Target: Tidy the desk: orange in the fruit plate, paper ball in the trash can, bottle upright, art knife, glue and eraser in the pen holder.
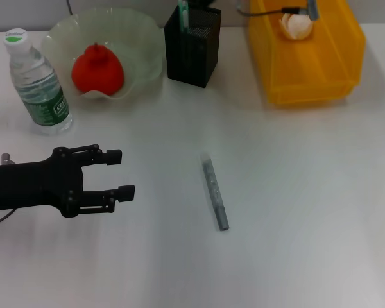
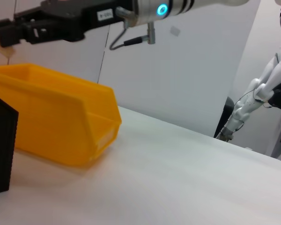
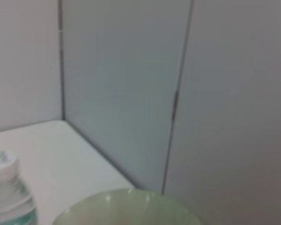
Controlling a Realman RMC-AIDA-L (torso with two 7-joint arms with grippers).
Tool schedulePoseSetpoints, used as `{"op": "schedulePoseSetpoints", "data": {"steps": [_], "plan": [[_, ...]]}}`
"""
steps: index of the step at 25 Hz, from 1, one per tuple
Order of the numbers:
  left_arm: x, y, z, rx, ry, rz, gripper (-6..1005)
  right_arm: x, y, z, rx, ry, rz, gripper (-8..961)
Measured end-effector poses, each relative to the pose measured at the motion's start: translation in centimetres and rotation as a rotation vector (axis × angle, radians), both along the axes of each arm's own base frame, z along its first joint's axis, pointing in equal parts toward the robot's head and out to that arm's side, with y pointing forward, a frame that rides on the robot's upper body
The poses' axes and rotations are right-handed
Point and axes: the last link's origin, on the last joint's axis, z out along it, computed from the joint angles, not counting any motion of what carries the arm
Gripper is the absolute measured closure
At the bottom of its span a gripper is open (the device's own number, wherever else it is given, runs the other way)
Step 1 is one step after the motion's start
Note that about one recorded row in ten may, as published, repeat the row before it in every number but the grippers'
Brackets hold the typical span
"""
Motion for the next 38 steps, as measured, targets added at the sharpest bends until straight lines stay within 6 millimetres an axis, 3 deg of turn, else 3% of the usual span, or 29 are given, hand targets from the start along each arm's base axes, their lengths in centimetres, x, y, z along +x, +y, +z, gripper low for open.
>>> {"op": "schedulePoseSetpoints", "data": {"steps": [6,17,35,38], "plan": [[0.4,0.2,-0.3,-0.004,-0.007,-0.006,208,-1.1,1.0,-0.2,-0.002,-0.009,-0.067,712],[0.9,0.3,-0.8,-0.013,-0.016,-0.016,207,-1.1,2.2,-0.1,0.017,-0.065,-0.17,713],[1.0,0.2,-0.9,-0.016,-0.02,-0.02,207,-0.9,2.3,-0.3,0.037,-0.057,-0.181,708],[1.0,0.2,-0.9,-0.016,-0.02,-0.019,207,-0.9,2.3,-0.3,0.037,-0.058,-0.182,651]]}}
